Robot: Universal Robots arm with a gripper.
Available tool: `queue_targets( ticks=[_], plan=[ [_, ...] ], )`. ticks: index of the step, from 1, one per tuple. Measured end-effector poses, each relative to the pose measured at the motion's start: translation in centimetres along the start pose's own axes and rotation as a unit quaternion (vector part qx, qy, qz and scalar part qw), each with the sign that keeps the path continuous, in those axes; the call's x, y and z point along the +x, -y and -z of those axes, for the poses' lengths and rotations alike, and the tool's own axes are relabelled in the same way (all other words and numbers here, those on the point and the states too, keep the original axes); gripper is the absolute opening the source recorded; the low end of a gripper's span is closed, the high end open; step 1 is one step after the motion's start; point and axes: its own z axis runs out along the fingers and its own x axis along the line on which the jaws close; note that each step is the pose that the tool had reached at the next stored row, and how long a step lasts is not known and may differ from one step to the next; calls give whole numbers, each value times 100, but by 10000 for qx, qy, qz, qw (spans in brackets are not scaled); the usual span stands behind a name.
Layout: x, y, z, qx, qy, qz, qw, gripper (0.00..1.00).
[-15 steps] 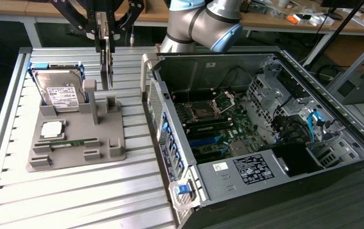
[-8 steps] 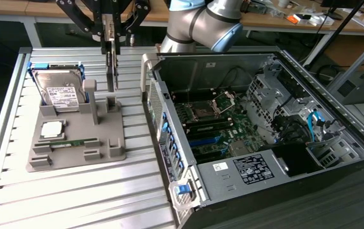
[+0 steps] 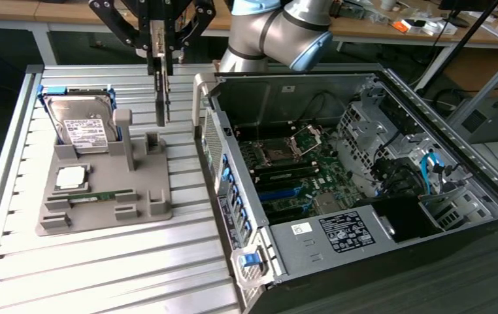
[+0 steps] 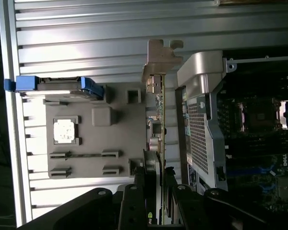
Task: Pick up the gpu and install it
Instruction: 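Pick up the gpu and move the gpu toward the slot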
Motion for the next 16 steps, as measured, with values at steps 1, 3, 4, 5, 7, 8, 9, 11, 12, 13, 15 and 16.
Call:
queue_targets(
  ticks=[1, 3, 4, 5, 7, 8, 9, 11, 12, 13, 15, 16],
  plan=[
    [-24, 1, -1, 2, 0, 0, 10000, 27],
    [-53, 0, -2, 5, 1, 0, 10000, 27],
    [-68, -1, -2, 7, 0, 0, 10000, 27],
    [-82, -2, -2, 9, 0, 0, 10000, 27],
    [-106, -3, -2, 12, 1, 0, 10000, 27],
    [-119, -4, -3, 13, 1, 0, 10000, 27],
    [-130, -5, -3, 14, 1, 0, 10000, 27],
    [-154, -6, -4, 15, 1, 0, 10000, 27],
    [-165, -7, -4, 15, 1, 0, 10000, 27],
    [-177, -8, -4, 15, 1, 0, 10000, 27],
    [-215, -10, -5, 16, 1, 0, 10000, 27],
    [-238, -12, -6, 16, 1, 0, 10000, 27]
  ],
)
